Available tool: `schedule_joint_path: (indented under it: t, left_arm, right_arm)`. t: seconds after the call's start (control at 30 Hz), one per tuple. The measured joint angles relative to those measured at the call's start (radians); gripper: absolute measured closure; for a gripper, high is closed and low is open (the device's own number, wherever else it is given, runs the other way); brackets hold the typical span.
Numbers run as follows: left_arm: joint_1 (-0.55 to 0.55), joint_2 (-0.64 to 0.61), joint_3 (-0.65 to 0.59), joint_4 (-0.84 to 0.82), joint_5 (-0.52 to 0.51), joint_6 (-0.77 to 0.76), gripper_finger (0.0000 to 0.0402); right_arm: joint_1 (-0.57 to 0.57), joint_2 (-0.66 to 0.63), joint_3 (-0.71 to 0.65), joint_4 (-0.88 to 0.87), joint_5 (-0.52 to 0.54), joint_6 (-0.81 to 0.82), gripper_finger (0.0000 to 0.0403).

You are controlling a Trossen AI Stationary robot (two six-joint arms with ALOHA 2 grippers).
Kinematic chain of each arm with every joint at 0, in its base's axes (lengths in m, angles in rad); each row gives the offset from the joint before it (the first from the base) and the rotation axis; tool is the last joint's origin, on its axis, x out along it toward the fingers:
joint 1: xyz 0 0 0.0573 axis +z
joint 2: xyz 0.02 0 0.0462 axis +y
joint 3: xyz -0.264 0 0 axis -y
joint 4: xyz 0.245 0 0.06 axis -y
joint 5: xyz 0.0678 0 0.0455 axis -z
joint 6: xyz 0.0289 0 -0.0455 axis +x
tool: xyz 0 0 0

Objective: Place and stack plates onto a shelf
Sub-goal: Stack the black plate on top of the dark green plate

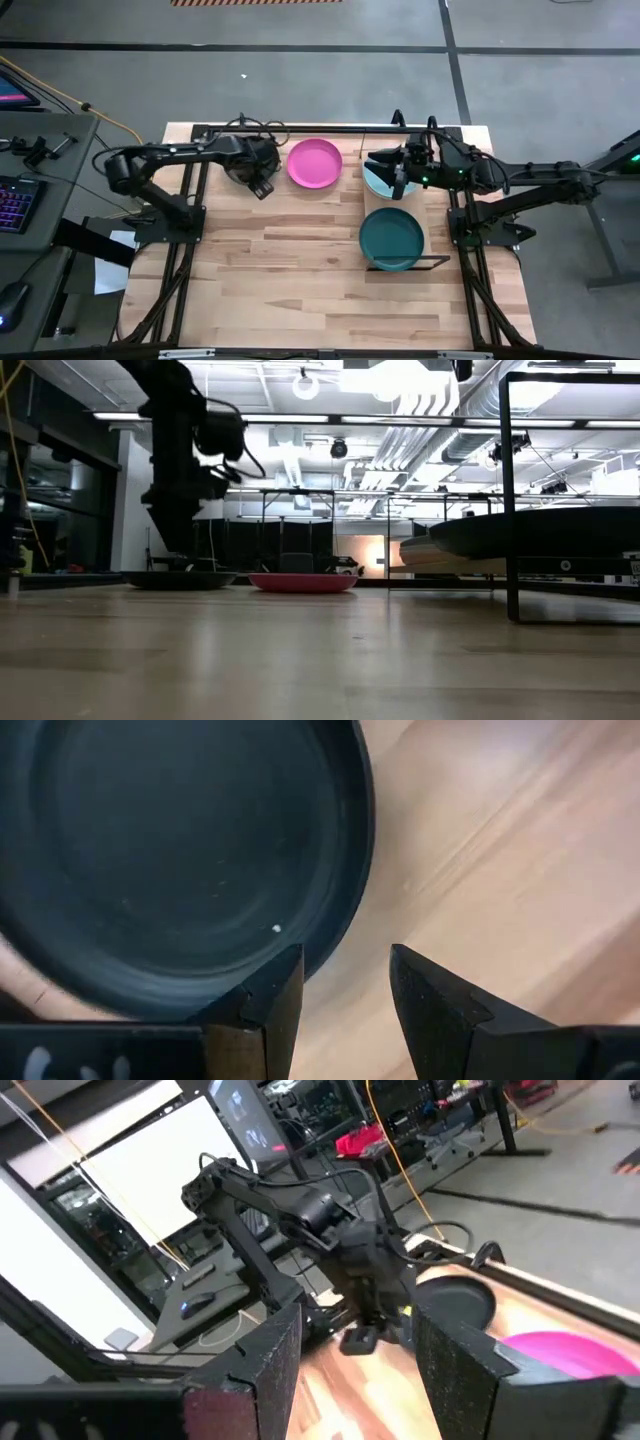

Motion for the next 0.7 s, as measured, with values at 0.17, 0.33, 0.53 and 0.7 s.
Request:
schedule_joint_path:
  t: [0.17,0.33,0.53,0.7]
  left_arm:
    - [0.000,0.071,0.000,0.025,0.000,0.066,0.0261]
    - [0.000,0.118,0.000,0.070,-0.024,0.096,0.0261]
    - [0.000,0.179,0.000,0.098,-0.044,0.110,0.0261]
    - [0.000,0.235,0.001,0.102,-0.068,0.129,0.0261]
  right_arm:
    - [0.000,0.007,0.000,-0.002,0.000,0.007,0.0231]
    - [0.000,0.007,0.000,-0.005,0.000,0.007,0.0231]
    - [0.000,0.007,0.000,-0.008,0.000,0.007,0.0231]
    - [0.000,0.007,0.000,-0.008,0.000,0.006,0.0231]
